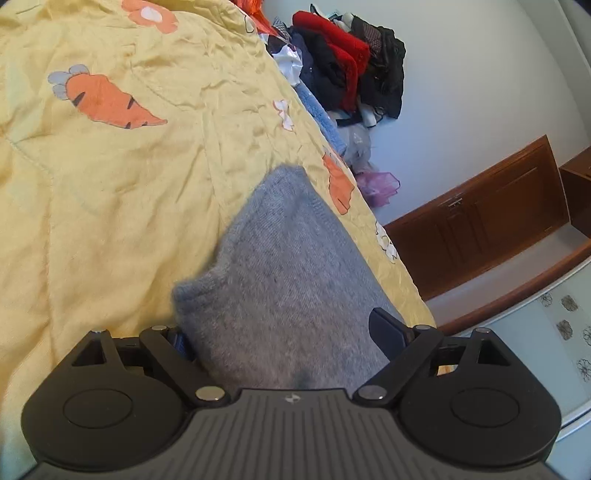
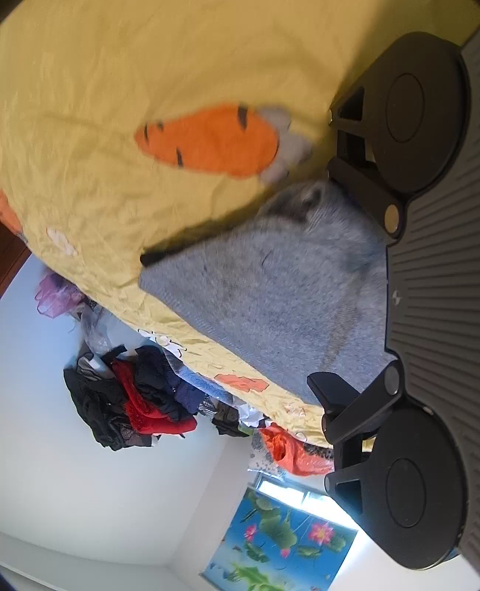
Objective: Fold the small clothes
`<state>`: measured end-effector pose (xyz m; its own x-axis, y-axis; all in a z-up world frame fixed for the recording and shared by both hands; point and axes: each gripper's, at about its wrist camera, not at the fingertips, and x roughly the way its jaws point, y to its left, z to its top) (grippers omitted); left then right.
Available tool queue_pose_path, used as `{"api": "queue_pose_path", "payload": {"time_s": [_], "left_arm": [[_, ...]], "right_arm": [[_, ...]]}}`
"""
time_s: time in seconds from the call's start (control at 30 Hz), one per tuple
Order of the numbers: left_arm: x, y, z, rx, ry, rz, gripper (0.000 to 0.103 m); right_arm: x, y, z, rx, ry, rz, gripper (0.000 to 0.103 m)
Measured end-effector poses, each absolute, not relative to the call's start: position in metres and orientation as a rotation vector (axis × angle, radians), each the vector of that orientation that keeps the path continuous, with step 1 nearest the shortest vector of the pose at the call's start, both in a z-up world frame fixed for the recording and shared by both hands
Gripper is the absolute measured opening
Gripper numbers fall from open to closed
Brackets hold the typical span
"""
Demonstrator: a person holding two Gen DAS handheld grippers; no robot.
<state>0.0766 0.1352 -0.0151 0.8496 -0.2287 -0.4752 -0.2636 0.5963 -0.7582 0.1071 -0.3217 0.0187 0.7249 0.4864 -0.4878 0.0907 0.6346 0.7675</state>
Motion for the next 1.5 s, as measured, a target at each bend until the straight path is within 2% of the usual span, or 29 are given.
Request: {"api": "queue_pose_path", "payload": {"time_s": [0.03,0.07,0.1,0.13,0.17,0.2,0.23,0.27,0.3,0.4,0.6,0.8,1.07,1.17,1.2,1.27,1.3,1.33,1.37,1.4,1.43,1.5], "left_arm": [[0.077,0.134,-0.015,-0.949,0.577,0.034,0.089],[0.076,0.133,-0.014,-0.952,0.581,0.041,0.087],[0.075,0.133,-0.015,-0.958,0.583,0.037,0.082],[0.074,0.133,-0.017,-0.970,0.588,0.033,0.060],[0.074,0.134,-0.021,-0.984,0.609,0.030,0.044],[0.077,0.135,-0.026,-0.990,0.648,0.041,0.022],[0.078,0.136,-0.032,-0.994,0.672,0.053,0.010],[0.078,0.138,-0.034,-0.998,0.670,0.052,0.009],[0.079,0.138,-0.034,-0.993,0.673,0.054,0.007],[0.078,0.136,-0.022,-0.937,0.673,0.057,0.005],[0.055,0.138,0.015,-0.887,0.618,-0.035,0.004],[-0.007,0.150,0.035,-0.854,0.634,-0.110,0.004],[-0.108,0.155,0.020,-0.767,0.803,-0.073,0.005],[-0.116,0.149,0.013,-0.608,0.841,-0.072,0.008],[-0.117,0.146,0.011,-0.535,0.861,-0.080,0.010],[-0.122,0.150,0.013,-0.437,0.898,-0.084,0.018],[-0.126,0.157,0.019,-0.417,0.901,-0.077,0.031],[-0.131,0.165,0.028,-0.398,0.876,-0.051,0.043],[-0.135,0.175,0.040,-0.371,0.819,-0.006,0.051],[-0.138,0.183,0.052,-0.347,0.747,0.042,0.073],[-0.137,0.189,0.064,-0.328,0.666,0.091,0.090],[-0.117,0.192,0.078,-0.290,0.571,0.145,0.091]], "right_arm": [[0.111,-0.317,0.019,0.852,0.744,0.245,0.082],[0.114,-0.311,0.018,0.838,0.745,0.236,0.076],[0.117,-0.308,0.017,0.834,0.752,0.234,0.073],[0.118,-0.306,0.015,0.831,0.754,0.238,0.068],[0.118,-0.305,0.013,0.832,0.750,0.238,0.055],[0.119,-0.307,0.010,0.842,0.756,0.232,0.044],[0.120,-0.312,0.003,0.864,0.777,0.235,0.025],[0.122,-0.315,-0.005,0.892,0.795,0.229,0.016],[0.123,-0.318,-0.010,0.915,0.787,0.228,0.014],[0.120,-0.319,-0.007,0.922,0.774,0.239,0.017],[0.100,-0.314,0.029,0.836,0.734,0.334,0.015],[0.047,-0.328,0.057,0.804,0.754,0.437,0.015],[-0.058,-0.345,0.050,0.880,0.897,0.485,0.015],[-0.078,-0.343,0.034,0.891,0.957,0.453,0.016],[-0.079,-0.342,0.030,0.876,0.975,0.436,0.020],[-0.080,-0.342,0.027,0.801,1.036,0.335,0.038],[-0.081,-0.346,0.031,0.788,1.034,0.343,0.043],[-0.083,-0.353,0.040,0.772,1.019,0.340,0.056],[-0.084,-0.360,0.053,0.729,0.981,0.325,0.065],[-0.084,-0.367,0.068,0.667,0.927,0.312,0.067],[-0.081,-0.372,0.081,0.607,0.873,0.301,0.067],[-0.061,-0.378,0.101,0.517,0.808,0.281,0.067]]}}
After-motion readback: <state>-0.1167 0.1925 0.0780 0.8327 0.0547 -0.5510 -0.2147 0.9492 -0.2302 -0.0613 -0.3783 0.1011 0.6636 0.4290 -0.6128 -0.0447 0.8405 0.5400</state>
